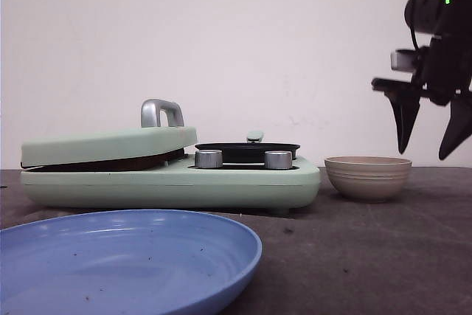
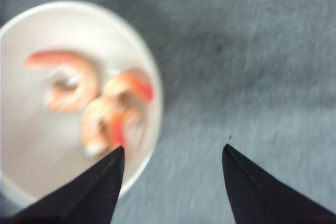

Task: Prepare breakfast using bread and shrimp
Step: 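Lower the right gripper to the cream bowl rim and grasp it, then lift the shrimp bowl with the right gripper over the frying pan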

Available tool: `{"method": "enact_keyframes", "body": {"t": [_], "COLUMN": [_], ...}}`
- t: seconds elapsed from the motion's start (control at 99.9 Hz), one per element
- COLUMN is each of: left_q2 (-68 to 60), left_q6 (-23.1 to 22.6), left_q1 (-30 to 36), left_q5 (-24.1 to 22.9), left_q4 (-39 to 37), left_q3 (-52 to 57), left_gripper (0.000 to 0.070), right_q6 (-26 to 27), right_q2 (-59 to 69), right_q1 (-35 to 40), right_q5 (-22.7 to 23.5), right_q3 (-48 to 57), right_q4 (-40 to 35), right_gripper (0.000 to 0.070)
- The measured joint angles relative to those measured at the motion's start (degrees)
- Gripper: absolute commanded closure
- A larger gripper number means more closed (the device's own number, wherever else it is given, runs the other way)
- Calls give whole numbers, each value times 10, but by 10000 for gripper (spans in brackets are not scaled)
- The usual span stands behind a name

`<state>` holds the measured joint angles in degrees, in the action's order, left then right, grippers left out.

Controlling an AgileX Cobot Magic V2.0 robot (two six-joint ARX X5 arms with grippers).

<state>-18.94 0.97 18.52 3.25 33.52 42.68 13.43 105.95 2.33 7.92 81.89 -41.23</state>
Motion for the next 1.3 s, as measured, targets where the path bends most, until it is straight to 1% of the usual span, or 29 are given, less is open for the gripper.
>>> {"method": "enact_keyframes", "body": {"t": [0.18,0.35,0.461,0.831,0.901,1.061,1.091,1.122,1.242,1.272,1.302], "left_q2": [0,0,0,0,0,0,0,0,0,0,0], "left_q6": [-2,-3,-6,-15,-15,-15,-15,-15,-15,-15,-15], "left_q1": [0,0,0,0,0,0,0,0,0,0,0], "left_q5": [-3,-6,-18,-19,-19,-19,-19,-19,-19,-19,-19], "left_q4": [10,10,10,10,10,10,10,10,10,10,10], "left_q3": [0,0,0,0,0,0,0,0,0,0,0], "left_gripper": [266,266,266,266,266,266,266,266,266,266,266], "right_q6": [-1,-1,-1,-1,-1,-1,-1,-1,-1,-1,-1], "right_q2": [25,46,55,55,56,68,71,73,75,75,75], "right_q1": [-9,-8,-8,-8,-6,-5,-4,-4,-2,-1,0], "right_q5": [26,32,39,40,41,41,41,41,41,41,41], "right_q3": [0,0,0,0,0,1,1,1,1,1,1], "right_q4": [29,33,37,55,55,50,48,46,48,49,49], "right_gripper": [343,343,343,346,366,368,381,411,619,658,683]}}
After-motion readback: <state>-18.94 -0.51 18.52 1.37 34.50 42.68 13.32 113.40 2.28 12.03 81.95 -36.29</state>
